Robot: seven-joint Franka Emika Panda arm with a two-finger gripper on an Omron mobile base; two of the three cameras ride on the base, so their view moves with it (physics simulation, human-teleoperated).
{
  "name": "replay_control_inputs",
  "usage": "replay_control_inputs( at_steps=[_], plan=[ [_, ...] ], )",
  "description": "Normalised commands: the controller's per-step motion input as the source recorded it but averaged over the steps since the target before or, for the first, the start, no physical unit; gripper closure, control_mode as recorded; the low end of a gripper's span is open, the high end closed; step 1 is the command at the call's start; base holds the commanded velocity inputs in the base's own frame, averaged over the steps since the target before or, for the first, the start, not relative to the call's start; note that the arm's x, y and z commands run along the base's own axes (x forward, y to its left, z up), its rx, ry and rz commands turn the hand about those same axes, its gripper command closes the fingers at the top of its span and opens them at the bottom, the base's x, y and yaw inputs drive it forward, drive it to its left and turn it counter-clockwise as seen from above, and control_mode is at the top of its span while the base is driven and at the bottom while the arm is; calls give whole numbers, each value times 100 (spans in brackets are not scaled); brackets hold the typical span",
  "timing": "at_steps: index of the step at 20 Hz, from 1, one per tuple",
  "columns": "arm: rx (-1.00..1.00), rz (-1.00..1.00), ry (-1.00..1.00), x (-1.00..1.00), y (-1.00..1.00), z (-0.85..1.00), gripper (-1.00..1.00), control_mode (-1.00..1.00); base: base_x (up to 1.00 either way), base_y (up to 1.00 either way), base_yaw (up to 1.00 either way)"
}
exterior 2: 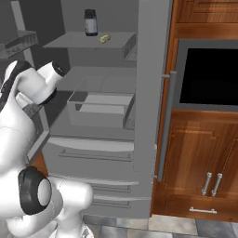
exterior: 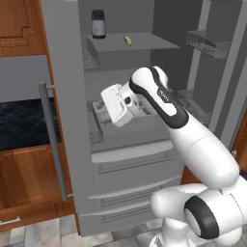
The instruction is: Retrieve the butter from the fridge and place it on a plate on the dining table. Then retrieve the butter knife by the fridge and place it near the plate.
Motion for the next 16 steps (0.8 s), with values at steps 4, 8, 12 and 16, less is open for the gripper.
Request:
replay_control_inputs(
  at_steps=[4,8,12,16],
  plan=[
    [-32,10,-17,-42,-100,-22,-100,-100,0,0,0],
    [-37,46,-45,-85,-97,-4,-100,-100,0,0,0],
    [-56,53,-23,-81,-69,-10,-100,-100,0,0,0],
    [-74,45,0,-86,-45,-34,-100,-100,0,0,0]
  ],
)
